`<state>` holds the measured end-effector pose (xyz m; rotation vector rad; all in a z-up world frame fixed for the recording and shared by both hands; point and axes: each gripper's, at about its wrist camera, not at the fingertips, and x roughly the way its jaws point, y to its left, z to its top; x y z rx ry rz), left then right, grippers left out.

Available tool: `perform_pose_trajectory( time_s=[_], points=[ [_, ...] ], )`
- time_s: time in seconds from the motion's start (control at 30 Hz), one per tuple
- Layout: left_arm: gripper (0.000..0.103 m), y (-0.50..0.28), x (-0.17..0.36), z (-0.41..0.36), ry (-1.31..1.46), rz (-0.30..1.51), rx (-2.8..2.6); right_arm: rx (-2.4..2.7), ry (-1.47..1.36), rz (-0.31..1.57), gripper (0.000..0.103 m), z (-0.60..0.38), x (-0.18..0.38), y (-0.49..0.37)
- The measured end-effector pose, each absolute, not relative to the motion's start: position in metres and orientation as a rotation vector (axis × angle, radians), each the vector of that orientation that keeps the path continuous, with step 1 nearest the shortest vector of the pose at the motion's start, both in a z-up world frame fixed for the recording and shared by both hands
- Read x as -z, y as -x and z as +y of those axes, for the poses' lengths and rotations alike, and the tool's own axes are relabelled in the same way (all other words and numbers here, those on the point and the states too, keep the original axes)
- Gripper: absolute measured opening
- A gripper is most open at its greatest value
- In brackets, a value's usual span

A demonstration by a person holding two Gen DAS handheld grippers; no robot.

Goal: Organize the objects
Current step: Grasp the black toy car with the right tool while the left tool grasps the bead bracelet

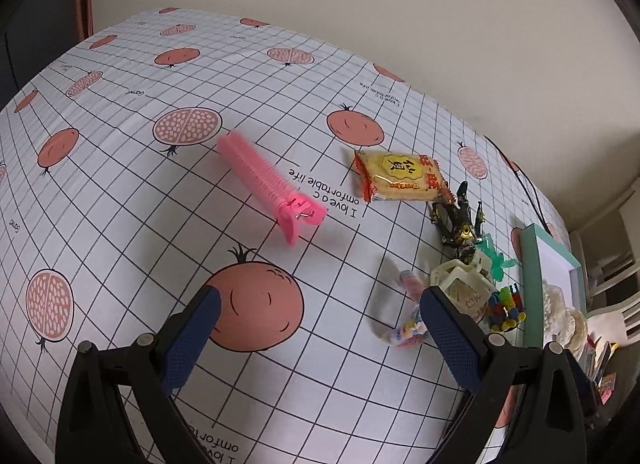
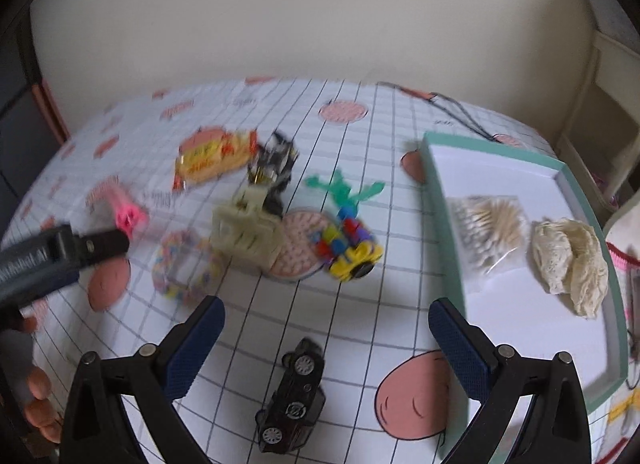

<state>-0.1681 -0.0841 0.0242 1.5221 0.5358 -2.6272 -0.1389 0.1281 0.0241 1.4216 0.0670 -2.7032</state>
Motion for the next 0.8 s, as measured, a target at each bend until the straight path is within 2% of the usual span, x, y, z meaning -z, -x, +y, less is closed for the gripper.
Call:
perform_pose_trajectory(
  time_s=[0.63, 0.67, 0.8],
  points=[
    [0.100, 0.172, -0.019, -0.067, -1.609, 0.500, 2.610, 2.501, -1.734, 0.035, 0.102, 0.134, 0.006, 0.140],
    [0.099, 0.172, -0.019, -0.066, -1.611, 0.501, 2.613, 2.500, -1.732, 0.040, 0.102, 0.133, 0.005, 0.139],
    [0.093, 0.173, -0.019, -0.057, -1.624, 0.475, 2.629, 2.505, -1.733, 0.070, 0.087, 0.132, 0.003, 0.138]
  ],
)
